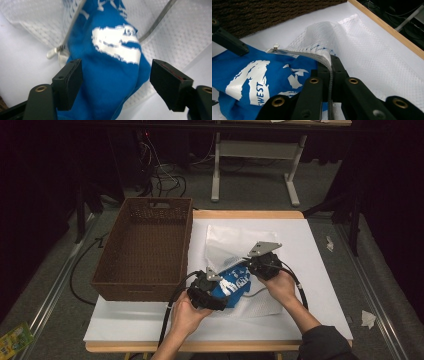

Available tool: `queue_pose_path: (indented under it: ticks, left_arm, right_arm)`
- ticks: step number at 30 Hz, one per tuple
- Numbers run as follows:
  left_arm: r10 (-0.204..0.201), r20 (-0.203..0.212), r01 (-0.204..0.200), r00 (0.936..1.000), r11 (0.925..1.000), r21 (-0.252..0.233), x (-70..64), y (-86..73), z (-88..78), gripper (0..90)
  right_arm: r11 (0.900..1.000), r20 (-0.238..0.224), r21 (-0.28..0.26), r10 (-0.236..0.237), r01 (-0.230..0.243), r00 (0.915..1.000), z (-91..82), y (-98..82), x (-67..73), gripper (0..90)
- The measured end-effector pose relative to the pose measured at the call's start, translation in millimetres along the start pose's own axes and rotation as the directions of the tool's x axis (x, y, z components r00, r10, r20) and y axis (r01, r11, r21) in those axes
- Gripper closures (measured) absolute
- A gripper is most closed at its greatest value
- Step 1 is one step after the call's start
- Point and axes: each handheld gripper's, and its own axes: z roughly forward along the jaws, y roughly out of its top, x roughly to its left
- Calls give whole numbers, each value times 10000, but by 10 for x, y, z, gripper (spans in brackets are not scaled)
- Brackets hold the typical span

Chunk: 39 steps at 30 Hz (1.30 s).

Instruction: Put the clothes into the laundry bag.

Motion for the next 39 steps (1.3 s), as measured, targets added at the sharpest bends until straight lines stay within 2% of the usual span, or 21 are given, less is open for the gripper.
queue_pose_path:
  ticks: [2, 4, 8, 17, 22, 29, 31, 39]
  left_arm:
    - [23, 59, -24, 10000, 9999, 99, 1, -38, 21, 274]
    - [183, -220, -177, 9996, 9994, 285, -6, -70, 51, 277]
    - [279, -298, -267, 9992, 9988, 411, -15, -114, 98, 278]
    - [425, -434, -390, 9982, 9961, 787, -37, -132, 216, 316]
    - [559, -637, -465, 9964, 9890, 1404, -27, -142, 312, 444]
    - [485, -393, -427, 9981, 9897, 1366, -13, -143, 327, 634]
    - [287, -218, -257, 9993, 9916, 1268, 25, -147, 324, 697]
    - [135, 13, -136, 9999, 9937, 1115, 47, -147, 280, 765]
  right_arm:
    - [10000, 37, 8, -4, 4, 10000, -3, 5, 4, 895]
    - [10000, 29, 40, -19, 19, 10000, -1, 7, 4, 895]
    - [10000, 30, 1, 18, -18, 10000, 14, 9, 12, 895]
    - [10000, -47, 66, 16, -15, 10000, 22, 4, 6, 895]
    - [10000, -41, 33, -16, 16, 10000, 25, 8, 16, 895]
    - [10000, -34, -25, 39, -39, 10000, 16, 4, 12, 895]
    - [10000, -56, 40, 28, -28, 10000, 18, 4, 12, 894]
    - [10000, -62, -33, -30, 30, 10000, 14, 3, 7, 895]
